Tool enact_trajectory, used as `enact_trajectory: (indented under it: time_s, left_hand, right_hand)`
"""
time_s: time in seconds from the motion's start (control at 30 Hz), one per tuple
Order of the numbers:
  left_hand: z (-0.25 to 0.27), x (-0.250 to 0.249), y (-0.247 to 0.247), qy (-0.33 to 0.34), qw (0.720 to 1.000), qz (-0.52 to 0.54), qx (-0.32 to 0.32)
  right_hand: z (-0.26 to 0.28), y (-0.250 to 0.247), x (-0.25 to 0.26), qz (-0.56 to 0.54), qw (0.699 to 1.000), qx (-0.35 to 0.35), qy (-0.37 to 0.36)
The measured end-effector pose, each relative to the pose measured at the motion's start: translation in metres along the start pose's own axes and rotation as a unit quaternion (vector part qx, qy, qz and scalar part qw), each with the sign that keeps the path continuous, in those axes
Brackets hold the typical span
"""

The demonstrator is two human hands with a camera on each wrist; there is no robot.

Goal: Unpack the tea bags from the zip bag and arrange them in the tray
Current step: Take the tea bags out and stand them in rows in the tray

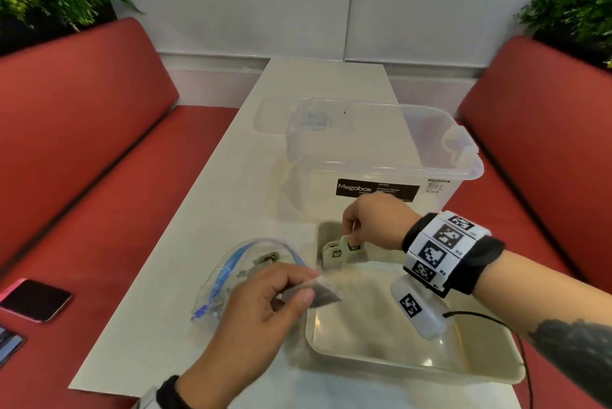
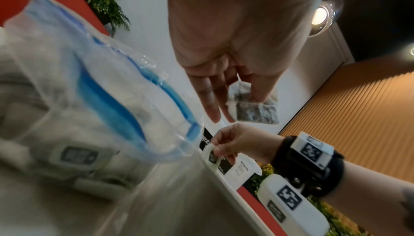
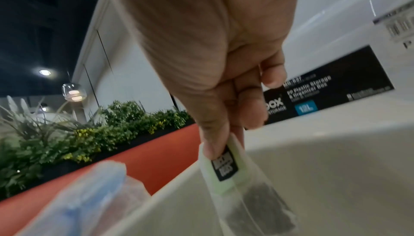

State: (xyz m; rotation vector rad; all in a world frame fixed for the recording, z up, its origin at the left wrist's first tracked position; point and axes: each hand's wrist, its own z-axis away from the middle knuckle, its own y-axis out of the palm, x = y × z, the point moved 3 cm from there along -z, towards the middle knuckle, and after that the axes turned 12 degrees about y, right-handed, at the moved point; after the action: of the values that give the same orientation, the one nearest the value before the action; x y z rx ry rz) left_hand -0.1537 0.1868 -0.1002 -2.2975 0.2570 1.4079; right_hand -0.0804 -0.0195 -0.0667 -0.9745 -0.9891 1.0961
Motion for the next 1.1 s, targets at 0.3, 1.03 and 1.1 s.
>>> enact_trajectory:
  time_s: [0.3, 1.03, 1.1]
  left_hand:
    - [0.011, 0.007, 0.011, 0.004, 0.994, -0.054, 0.099]
    - [0.006, 0.006, 0.014, -0.012, 0.992, -0.05, 0.113]
    - [0.006, 0.005, 0.013, -0.007, 0.993, -0.057, 0.106]
  right_hand:
    - [-0.022, 0.043, 0.004, 0.044, 0.998, 0.018, 0.035]
    - [-0.024, 0.064, 0.006, 0.088, 0.995, -0.052, 0.019]
    - [-0.023, 0.063, 0.006, 0.091, 0.994, -0.049, 0.018]
